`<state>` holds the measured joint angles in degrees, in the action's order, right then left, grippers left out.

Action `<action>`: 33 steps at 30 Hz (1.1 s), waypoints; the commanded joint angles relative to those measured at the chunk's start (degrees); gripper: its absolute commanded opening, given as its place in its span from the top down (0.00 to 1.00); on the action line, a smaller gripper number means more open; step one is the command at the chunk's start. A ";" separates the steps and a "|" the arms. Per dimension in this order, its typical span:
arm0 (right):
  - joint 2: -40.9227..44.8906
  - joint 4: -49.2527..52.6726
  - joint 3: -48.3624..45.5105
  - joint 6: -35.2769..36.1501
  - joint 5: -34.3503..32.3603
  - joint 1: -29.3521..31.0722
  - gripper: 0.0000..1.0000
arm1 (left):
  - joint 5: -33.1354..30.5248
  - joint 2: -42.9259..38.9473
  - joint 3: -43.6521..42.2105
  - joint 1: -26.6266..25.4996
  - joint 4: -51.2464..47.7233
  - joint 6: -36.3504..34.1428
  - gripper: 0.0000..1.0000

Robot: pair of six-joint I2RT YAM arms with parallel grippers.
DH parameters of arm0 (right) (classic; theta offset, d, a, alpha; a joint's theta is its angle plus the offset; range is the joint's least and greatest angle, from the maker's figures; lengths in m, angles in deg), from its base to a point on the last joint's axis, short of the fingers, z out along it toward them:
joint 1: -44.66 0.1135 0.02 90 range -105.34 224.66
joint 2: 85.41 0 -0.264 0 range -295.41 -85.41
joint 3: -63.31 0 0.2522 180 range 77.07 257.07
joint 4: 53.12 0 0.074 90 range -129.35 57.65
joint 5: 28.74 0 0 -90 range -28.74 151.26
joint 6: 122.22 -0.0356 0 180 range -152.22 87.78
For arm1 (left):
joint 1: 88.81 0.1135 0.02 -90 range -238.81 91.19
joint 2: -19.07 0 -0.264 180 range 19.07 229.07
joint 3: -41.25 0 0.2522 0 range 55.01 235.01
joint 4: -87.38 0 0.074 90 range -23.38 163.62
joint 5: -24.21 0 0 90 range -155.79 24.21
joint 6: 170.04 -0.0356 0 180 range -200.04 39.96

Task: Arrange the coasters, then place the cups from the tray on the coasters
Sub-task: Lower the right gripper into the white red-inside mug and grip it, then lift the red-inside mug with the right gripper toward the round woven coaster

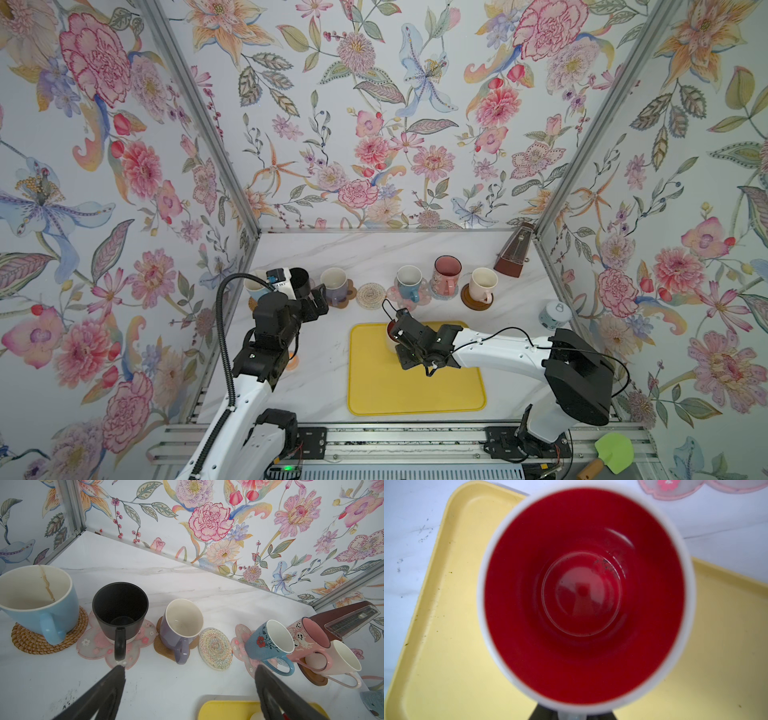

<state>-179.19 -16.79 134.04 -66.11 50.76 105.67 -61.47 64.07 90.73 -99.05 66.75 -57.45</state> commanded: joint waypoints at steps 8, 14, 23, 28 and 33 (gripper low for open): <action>2.15 4.07 2.81 1.03 -0.48 0.56 1.00 | 0.76 -0.52 -1.14 0.39 -0.59 0.61 0.01; 3.55 7.60 7.25 2.66 -1.55 0.39 1.00 | 0.98 -1.14 -1.66 0.38 -0.51 0.61 0.01; 0.68 8.69 15.53 5.09 -1.83 -2.18 1.00 | 0.50 -2.41 -2.50 0.38 0.14 0.53 0.01; -3.69 8.46 22.02 8.17 -2.37 -4.93 1.00 | -0.05 -3.13 -2.92 0.38 0.03 0.59 0.01; -8.16 6.21 26.04 9.62 0.42 -8.63 1.00 | -0.68 -3.75 -3.51 0.36 0.63 0.44 0.01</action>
<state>-185.86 -7.80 157.49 -58.65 50.78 98.52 -61.54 61.05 88.02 -99.05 66.81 -57.06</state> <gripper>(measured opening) 0.146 0.989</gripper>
